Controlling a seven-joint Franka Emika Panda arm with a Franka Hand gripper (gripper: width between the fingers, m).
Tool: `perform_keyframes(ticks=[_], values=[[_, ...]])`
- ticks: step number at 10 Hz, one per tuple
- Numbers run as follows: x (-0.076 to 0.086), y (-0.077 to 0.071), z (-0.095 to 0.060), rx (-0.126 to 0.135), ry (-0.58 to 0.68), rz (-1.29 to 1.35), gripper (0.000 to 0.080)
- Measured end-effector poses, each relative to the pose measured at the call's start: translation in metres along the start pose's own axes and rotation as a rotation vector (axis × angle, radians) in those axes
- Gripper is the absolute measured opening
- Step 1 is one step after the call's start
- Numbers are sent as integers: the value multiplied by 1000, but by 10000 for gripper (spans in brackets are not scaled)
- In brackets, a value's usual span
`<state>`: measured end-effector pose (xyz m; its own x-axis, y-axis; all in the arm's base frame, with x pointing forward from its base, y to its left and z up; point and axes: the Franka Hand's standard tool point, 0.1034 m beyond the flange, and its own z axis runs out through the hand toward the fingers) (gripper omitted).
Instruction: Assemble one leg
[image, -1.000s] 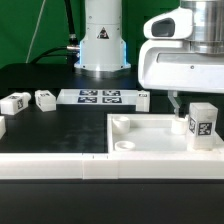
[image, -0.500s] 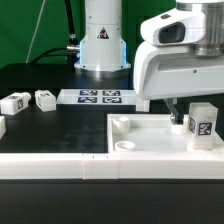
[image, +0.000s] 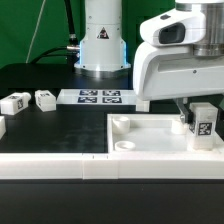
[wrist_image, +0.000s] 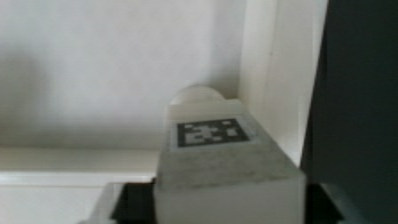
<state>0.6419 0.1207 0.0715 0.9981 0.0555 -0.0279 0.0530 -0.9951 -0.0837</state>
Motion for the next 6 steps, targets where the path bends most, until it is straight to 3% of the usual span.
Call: perform_keyframes(ticks=[3, 6], values=[[0, 1, 0, 2, 0, 101, 291], [0, 2, 1, 6, 9, 470, 291]])
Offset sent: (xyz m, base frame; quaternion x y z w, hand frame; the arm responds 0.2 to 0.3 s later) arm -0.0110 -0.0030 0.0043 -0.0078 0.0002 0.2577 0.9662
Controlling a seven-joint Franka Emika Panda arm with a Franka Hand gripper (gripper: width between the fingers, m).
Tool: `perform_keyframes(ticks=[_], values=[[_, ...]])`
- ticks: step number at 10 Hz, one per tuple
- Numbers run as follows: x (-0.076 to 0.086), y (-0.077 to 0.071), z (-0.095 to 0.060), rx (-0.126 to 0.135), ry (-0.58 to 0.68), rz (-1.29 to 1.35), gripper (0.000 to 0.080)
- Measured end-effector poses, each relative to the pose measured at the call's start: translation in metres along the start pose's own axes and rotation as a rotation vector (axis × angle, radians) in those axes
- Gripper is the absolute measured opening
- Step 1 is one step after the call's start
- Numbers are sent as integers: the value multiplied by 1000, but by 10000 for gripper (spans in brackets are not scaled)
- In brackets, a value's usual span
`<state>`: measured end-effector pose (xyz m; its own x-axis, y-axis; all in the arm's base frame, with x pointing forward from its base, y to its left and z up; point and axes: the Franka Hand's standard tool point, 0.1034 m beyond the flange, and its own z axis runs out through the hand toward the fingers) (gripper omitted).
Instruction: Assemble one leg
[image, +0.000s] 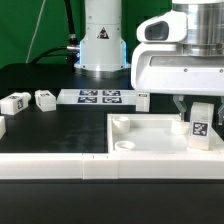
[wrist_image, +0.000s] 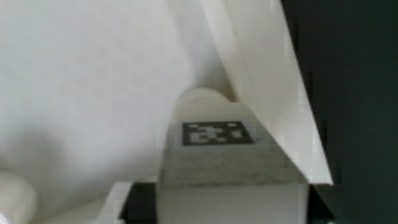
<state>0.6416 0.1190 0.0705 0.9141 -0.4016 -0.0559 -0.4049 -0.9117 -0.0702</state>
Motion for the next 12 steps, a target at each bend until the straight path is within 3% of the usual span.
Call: perform_keyframes(ticks=[3, 7, 12], values=[[0, 0, 0, -2, 12, 368, 291], [-1, 4, 1, 60, 16, 856, 291], [-3, 0, 0, 78, -16, 1409, 291]])
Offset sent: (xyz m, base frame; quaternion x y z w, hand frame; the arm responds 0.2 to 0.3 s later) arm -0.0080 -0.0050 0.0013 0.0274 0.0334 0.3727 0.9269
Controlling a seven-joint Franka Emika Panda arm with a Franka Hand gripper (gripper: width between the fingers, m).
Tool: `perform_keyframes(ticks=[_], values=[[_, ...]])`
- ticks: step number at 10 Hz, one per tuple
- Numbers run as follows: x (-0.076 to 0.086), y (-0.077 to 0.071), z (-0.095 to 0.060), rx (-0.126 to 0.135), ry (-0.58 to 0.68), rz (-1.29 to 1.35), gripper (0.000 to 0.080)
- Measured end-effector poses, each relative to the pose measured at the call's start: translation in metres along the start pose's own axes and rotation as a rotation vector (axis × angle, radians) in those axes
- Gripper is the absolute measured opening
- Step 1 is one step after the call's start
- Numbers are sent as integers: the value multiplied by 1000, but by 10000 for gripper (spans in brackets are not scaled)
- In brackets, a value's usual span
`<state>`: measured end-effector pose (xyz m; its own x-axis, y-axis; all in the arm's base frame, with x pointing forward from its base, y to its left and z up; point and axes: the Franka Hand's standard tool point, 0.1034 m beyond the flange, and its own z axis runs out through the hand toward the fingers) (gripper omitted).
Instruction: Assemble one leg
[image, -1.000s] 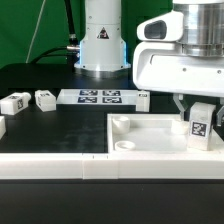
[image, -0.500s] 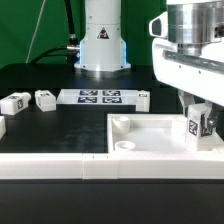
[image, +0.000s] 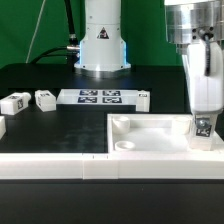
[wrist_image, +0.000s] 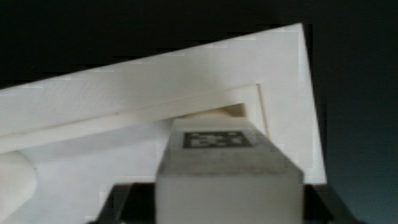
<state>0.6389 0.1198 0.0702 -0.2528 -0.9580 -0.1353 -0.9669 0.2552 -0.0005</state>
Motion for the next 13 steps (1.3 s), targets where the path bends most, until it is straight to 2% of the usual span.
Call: perform_keyframes(ticks=[1, 7, 8, 9, 10, 11, 13], values=[[0, -1, -1, 3, 0, 108, 291], [1, -2, -1, 0, -41, 204, 291], [1, -1, 0, 0, -41, 178, 363], [1, -1, 0, 0, -41, 177, 516], [1, -1, 0, 0, -41, 176, 516], [1, -1, 0, -1, -41, 176, 627], [1, -1, 0, -1, -41, 175, 646]])
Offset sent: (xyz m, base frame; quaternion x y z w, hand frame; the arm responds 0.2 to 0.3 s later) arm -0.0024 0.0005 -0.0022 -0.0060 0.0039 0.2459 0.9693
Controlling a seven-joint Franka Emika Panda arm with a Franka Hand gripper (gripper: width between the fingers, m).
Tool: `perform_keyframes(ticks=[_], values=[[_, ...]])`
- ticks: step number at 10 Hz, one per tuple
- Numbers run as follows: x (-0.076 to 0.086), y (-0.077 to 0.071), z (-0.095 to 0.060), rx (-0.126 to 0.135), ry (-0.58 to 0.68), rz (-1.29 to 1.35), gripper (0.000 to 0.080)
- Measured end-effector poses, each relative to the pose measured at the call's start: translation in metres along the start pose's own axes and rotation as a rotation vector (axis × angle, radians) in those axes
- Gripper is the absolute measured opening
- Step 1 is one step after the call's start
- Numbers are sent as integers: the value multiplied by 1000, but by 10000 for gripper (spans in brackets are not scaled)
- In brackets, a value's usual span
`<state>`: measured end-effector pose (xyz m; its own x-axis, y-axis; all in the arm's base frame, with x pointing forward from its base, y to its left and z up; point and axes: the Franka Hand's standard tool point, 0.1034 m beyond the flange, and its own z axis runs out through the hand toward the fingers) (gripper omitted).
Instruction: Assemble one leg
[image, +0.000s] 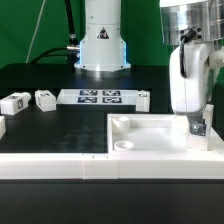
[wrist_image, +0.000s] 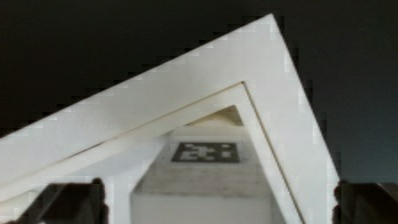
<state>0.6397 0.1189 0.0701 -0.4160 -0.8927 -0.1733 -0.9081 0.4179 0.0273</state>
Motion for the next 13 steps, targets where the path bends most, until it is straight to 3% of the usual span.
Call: perform_keyframes(ticks=[5, 6, 10, 13], values=[[1, 0, 0, -6, 1, -57, 649], [3, 2, -1, -44, 3, -111, 649], [3, -1, -4, -100, -15, -623, 649], [7, -3, -4, -107, -6, -933, 649]])
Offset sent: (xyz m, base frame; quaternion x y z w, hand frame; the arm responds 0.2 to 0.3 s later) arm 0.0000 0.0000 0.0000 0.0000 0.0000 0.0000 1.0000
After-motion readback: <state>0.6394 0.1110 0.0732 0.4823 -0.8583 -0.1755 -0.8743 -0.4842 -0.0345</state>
